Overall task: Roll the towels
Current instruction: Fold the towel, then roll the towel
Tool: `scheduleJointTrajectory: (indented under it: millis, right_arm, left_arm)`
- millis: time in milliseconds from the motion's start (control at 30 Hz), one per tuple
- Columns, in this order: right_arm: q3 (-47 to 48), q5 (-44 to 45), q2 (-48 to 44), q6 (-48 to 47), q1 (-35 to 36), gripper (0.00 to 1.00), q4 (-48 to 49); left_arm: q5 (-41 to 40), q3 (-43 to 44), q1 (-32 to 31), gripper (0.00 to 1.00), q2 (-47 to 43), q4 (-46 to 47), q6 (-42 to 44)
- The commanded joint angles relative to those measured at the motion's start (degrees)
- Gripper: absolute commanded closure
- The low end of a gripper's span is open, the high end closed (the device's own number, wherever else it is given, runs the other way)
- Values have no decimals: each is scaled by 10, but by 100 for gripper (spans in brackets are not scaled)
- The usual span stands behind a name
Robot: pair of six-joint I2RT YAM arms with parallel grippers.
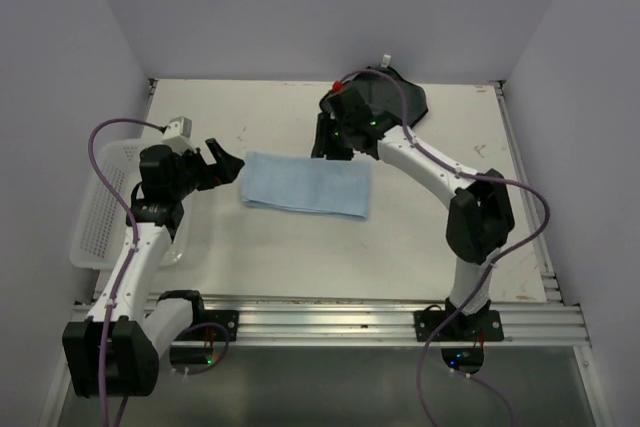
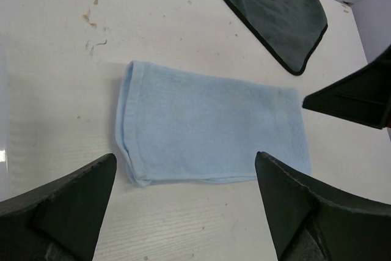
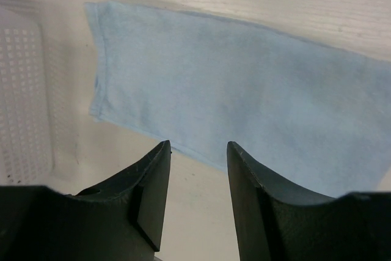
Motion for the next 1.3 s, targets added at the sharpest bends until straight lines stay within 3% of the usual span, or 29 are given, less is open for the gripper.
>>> scheduleJointTrajectory:
  millis: [0, 200, 500, 767, 933, 1267]
  right_arm:
    - [-66, 31, -103, -20, -25, 54, 6]
    - [-209, 56, -200, -25, -58, 54, 7]
    - [-339, 109, -266, 15, -70, 53, 26]
    - [-469, 24, -274, 70, -113, 54, 150]
    - [-538, -19, -275, 109, -116, 55, 258]
    - [-573, -39, -289, 122, -121, 55, 304]
  left_arm:
    - [-15, 5, -3, 0, -13, 6, 13]
    - [-26, 4, -3, 0, -7, 3, 13]
    - [-44, 0, -3, 0, -5, 1, 18]
    - [-55, 15, -14, 0, 15, 8, 22]
    - [-77, 68, -71, 0, 41, 4, 8]
    - [-122, 154, -171, 0, 141, 9, 2]
